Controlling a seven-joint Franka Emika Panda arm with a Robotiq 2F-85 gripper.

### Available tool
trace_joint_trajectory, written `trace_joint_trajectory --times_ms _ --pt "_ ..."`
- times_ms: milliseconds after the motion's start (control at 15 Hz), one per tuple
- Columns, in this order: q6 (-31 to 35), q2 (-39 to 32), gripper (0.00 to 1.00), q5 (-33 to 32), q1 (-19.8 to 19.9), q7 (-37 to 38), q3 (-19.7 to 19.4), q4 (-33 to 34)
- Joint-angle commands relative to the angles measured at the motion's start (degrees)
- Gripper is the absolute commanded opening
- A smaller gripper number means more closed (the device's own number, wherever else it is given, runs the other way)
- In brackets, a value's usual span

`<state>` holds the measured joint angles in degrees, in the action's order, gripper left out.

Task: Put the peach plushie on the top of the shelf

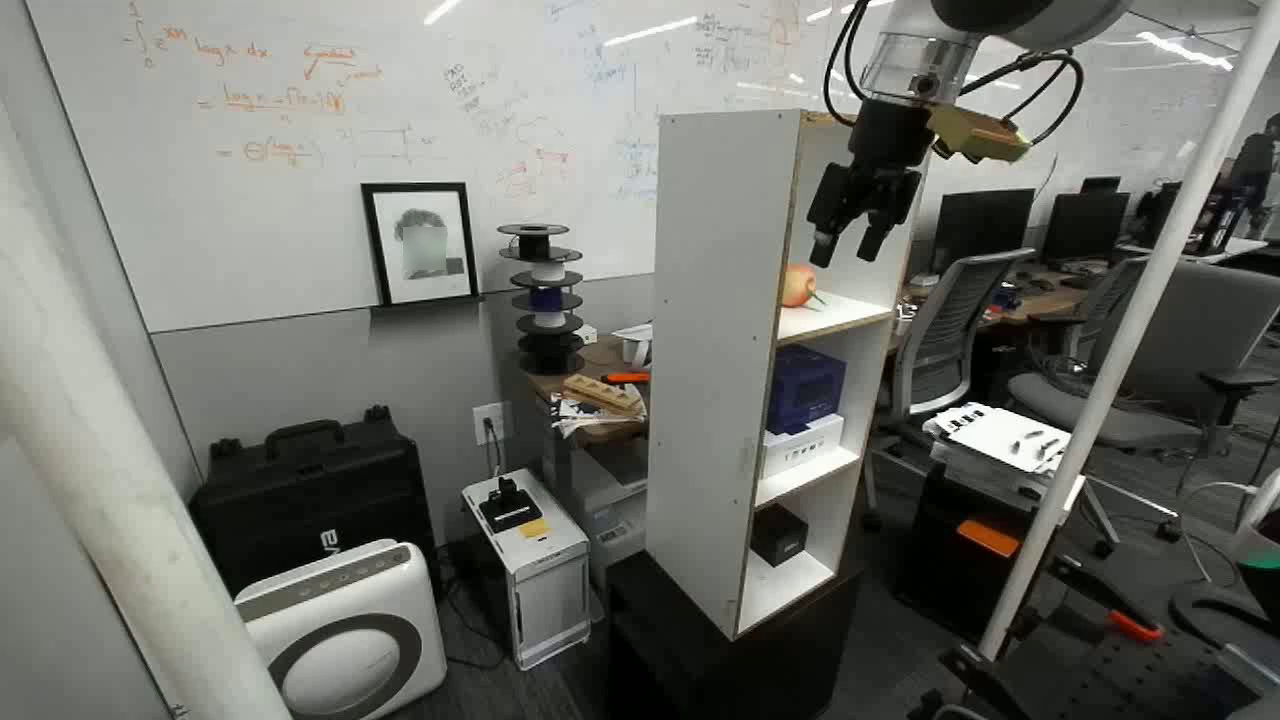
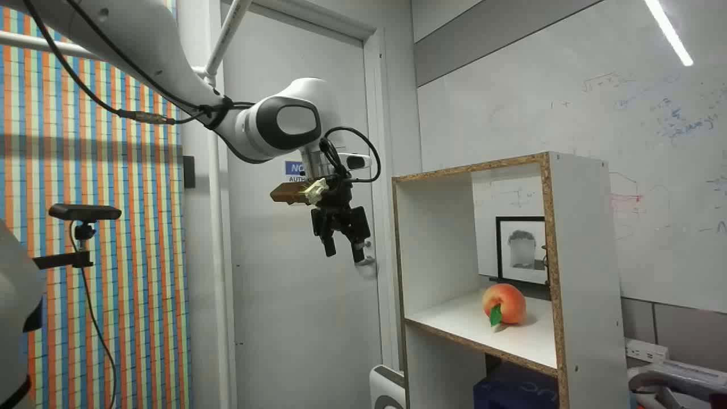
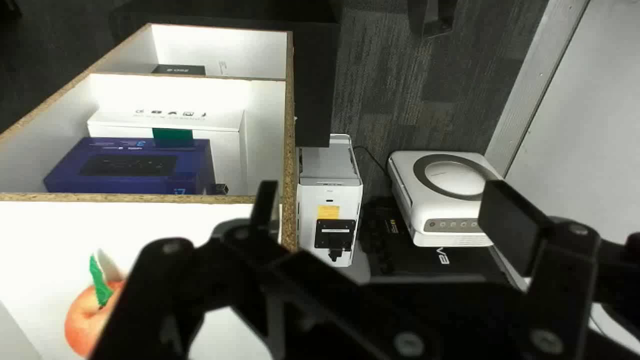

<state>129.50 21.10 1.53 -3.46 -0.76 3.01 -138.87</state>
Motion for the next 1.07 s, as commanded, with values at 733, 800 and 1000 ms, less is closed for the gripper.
trace_joint_trajectory --times_ms 733,800,1000 --pt "-0.1 0.1 1.0 0.0 -0.1 0.0 0.0 1.1" --pt "-0.1 0.1 1.0 0.0 -0.1 0.0 0.0 1.1" --pt "-0.1 0.1 1.0 0.0 -0.1 0.0 0.0 1.1"
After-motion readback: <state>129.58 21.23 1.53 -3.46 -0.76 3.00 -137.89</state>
